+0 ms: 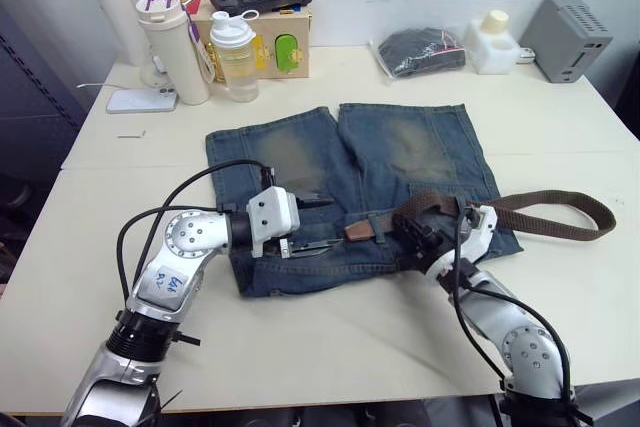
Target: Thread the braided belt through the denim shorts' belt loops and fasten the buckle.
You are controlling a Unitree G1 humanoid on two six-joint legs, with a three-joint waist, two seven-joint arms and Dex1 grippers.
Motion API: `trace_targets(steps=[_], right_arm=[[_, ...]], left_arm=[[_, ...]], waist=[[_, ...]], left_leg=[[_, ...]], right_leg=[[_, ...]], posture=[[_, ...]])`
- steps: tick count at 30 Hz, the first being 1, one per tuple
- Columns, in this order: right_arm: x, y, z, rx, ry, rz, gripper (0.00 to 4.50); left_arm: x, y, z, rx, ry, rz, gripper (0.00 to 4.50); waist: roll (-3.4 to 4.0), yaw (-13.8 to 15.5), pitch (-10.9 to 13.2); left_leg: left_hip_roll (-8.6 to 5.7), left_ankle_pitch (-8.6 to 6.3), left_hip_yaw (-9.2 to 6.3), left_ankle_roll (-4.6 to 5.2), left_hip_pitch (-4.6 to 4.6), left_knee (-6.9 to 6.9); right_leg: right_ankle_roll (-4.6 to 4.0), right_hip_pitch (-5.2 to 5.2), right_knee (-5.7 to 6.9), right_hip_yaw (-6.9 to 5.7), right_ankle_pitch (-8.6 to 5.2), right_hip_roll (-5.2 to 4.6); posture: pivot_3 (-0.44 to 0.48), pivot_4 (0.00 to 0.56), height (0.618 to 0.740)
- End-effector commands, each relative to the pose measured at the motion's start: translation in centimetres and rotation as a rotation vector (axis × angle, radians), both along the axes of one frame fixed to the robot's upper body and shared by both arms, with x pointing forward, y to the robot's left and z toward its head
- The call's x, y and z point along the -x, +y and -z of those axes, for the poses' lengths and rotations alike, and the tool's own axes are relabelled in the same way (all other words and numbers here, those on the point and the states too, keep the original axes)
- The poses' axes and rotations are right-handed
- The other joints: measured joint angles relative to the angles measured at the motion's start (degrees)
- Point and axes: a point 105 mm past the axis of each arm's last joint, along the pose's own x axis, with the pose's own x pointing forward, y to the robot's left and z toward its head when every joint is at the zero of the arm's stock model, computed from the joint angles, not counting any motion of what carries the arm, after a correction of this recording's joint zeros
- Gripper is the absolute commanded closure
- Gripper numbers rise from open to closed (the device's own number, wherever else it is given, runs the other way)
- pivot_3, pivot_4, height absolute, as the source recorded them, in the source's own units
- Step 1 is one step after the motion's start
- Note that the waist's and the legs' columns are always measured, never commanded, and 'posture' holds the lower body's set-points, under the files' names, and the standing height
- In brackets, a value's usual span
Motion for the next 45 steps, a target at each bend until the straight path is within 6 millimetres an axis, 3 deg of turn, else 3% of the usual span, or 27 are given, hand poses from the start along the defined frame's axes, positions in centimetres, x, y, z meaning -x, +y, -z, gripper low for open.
trace_targets(steps=[1,11,14,20,29,33,35,38,45], right_arm=[[0.4,1.7,-1.5,-0.012,-0.043,-0.065,4.5],[0.6,2.2,-1.5,-0.021,-0.032,-0.076,4.5],[0.6,2.3,-1.6,-0.023,-0.032,-0.075,4.5],[0.7,2.3,-1.6,-0.024,-0.033,-0.073,4.5],[0.7,2.1,-1.6,-0.018,-0.034,-0.072,4.5],[0.6,2.1,-1.7,-0.017,-0.034,-0.07,4.5],[0.6,2.1,-1.7,-0.018,-0.034,-0.071,4.5],[0.5,2.1,-1.7,-0.019,-0.032,-0.071,4.5],[0.5,2.0,-1.9,-0.023,-0.035,-0.069,4.5]], left_arm=[[0.1,-0.5,0.8,-0.149,-0.257,0.086,1.08],[0.0,-2.3,0.4,-0.145,-0.516,0.167,1.08],[0.1,-2.3,0.7,-0.164,-0.525,0.195,1.83],[-0.6,-1.7,1.5,-0.233,-0.541,0.173,4.46],[-0.6,-1.7,1.0,-0.18,-0.526,0.157,4.46],[-0.3,-1.5,0.4,-0.13,-0.5,0.16,3.28],[-0.2,-1.3,0.8,-0.153,-0.497,0.171,2.28],[-0.3,-0.7,1.7,-0.196,-0.498,0.177,1.14],[-1.0,-0.6,2.9,-0.271,-0.562,0.167,1.14]], waist=[[0.0,0.0,0.0],[0.0,-0.1,0.0],[0.0,0.0,0.0],[0.0,0.0,0.0],[0.0,0.0,0.0],[0.0,-0.1,0.0],[0.0,-0.1,0.0],[0.0,-0.1,0.0],[0.0,0.0,0.0]], left_leg=[[0.0,0.0,0.02,0.0,0.0,0.0],[0.01,0.0,0.09,0.0,-0.02,-0.01],[0.01,0.0,0.13,0.0,-0.02,-0.01],[0.01,0.0,0.12,0.01,-0.02,-0.01],[0.0,0.0,0.12,0.01,-0.02,-0.01],[0.01,0.0,0.12,0.01,-0.03,-0.01],[0.0,0.0,0.13,0.01,-0.02,0.0],[0.0,0.0,0.13,0.01,-0.02,-0.01],[0.0,-0.01,0.16,0.02,-0.03,-0.01]], right_leg=[[0.0,-0.01,0.0,0.0,0.0,0.0],[0.0,-0.05,0.02,-0.01,0.0,-0.03],[0.01,-0.05,0.02,-0.01,0.0,-0.03],[0.01,-0.06,0.05,-0.02,0.0,-0.03],[0.01,-0.08,0.09,-0.02,0.0,-0.03],[0.01,-0.12,0.1,-0.01,0.0,-0.05],[0.01,-0.12,0.1,-0.01,0.0,-0.07],[0.01,-0.12,0.1,-0.01,0.0,-0.05],[0.01,-0.12,0.11,-0.01,0.0,-0.04]], posture=[[0.0,0.15,0.69],[0.0,0.15,0.69],[0.0,0.15,0.69],[0.0,0.15,0.69],[0.0,0.15,0.69],[0.0,0.15,0.69],[0.0,0.15,0.69],[0.0,0.15,0.69],[0.0,0.15,0.69]])
